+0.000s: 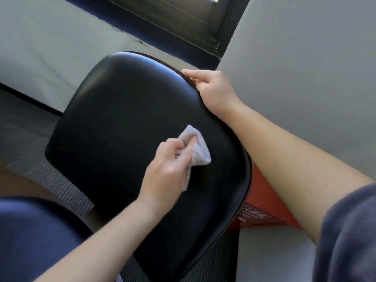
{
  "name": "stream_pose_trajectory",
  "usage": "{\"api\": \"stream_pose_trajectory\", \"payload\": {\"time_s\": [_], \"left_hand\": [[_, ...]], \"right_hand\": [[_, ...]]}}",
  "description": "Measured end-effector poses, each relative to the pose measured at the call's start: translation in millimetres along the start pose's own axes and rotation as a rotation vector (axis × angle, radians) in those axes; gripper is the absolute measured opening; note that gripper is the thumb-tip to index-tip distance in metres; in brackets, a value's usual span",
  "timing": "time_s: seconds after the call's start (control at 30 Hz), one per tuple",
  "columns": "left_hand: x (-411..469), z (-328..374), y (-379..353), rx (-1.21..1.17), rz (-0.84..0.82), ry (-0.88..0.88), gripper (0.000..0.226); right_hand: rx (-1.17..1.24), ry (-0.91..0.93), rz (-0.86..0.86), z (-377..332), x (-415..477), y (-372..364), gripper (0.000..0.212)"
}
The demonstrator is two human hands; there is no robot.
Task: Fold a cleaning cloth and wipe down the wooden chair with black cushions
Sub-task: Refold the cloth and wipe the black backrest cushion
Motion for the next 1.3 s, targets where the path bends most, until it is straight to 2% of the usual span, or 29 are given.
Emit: {"api": "stream_pose_trajectory", "payload": {"time_s": [0.07, 0.1, 0.17, 0.2, 0.27, 0.33, 0.43, 0.53, 0.63, 0.73, 0.83, 0.97, 1.03, 1.07, 1.13, 1.17, 1.2, 1.23, 1.3], "left_hand": [[-19.4, 19.1, -4.2, 0.010, -0.080, -0.038, 0.023], [-27.4, 25.1, -3.3, 0.042, -0.121, -0.133, 0.025], [-43.9, 13.0, -10.8, 0.052, -0.191, -0.552, 0.034], [-46.6, -2.1, -11.7, 0.063, -0.198, -0.642, 0.036], [-37.9, -23.2, -4.0, 0.173, -0.161, -0.673, 0.037], [-25.0, -43.6, 1.4, 0.264, -0.057, -0.463, 0.034], [-4.0, -72.3, 17.3, 0.386, 0.039, -0.181, 0.057], [8.1, -118.7, 38.0, 0.280, 0.164, 0.199, 0.033], [9.1, -164.0, 55.0, 0.321, 0.281, 0.559, 0.017], [8.4, -161.5, 51.9, 0.205, 0.352, 0.689, 0.019], [1.8, -134.5, 35.4, 0.170, 0.350, 0.578, 0.015], [-24.4, -81.5, 4.6, 0.167, 0.162, 0.262, 0.019], [-39.8, -46.3, -6.9, 0.070, 0.078, 0.218, 0.021], [-52.8, -30.0, -14.6, 0.114, 0.031, 0.137, 0.022], [-76.8, -0.7, -19.5, -0.039, -0.014, -0.084, 0.013], [-83.9, 5.5, -19.9, -0.036, -0.106, -0.228, 0.026], [-91.2, -0.9, -22.2, 0.005, -0.118, -0.370, 0.039], [-90.8, -13.1, -22.3, 0.062, -0.129, -0.438, 0.046], [-83.0, -43.4, -22.6, 0.165, -0.085, -0.434, 0.044]], "right_hand": [[-0.003, -0.007, -0.005, -0.7, -1.1, 0.8, 0.044], [-0.003, -0.011, -0.005, -1.1, -1.6, 1.0, 0.044], [-0.002, -0.013, -0.004, -1.7, -2.4, 1.7, 0.043], [-0.005, -0.011, -0.007, -1.9, -2.6, 1.8, 0.043], [-0.013, -0.009, -0.016, -2.5, -1.7, 1.2, 0.042], [-0.009, -0.009, -0.010, -2.7, -0.3, 0.2, 0.042], [0.026, -0.005, 0.005, -0.2, 1.7, -0.4, 0.042], [0.010, -0.002, -0.004, -0.1, 1.5, 0.1, 0.041], [0.022, 0.001, -0.002, -0.9, 2.4, -0.1, 0.041], [0.019, 0.000, 0.000, -0.4, 3.1, 0.1, 0.041], [0.006, -0.001, -0.007, -0.3, 2.7, 0.2, 0.041], [0.002, -0.014, 0.004, -1.4, 1.1, -1.8, 0.042], [-0.026, -0.020, 0.007, -3.8, -1.5, -3.0, 0.043], [-0.059, -0.017, 0.009, -6.5, -3.5, -2.6, 0.043], [-0.191, 0.014, 0.025, -12.4, -8.6, -1.5, 0.041], [-0.302, 0.044, 0.034, -15.8, -11.2, -2.1, 0.041], [-0.446, 0.072, 0.034, -18.7, -14.9, -4.5, 0.042], [-0.607, 0.084, 0.029, -20.4, -18.6, -9.3, 0.046], [-0.870, 0.075, 0.036, -20.7, -28.2, -21.5, 0.054]]}}
Point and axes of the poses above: each hand's wrist, its own x-axis towards the middle knuckle, its own y-axis out of the back of the hand, z = x × y, the point moved 1 cm from there along x, towards the middle knuckle, and after that the axes turned 3 degrees about -y, right-handed, at the moved point
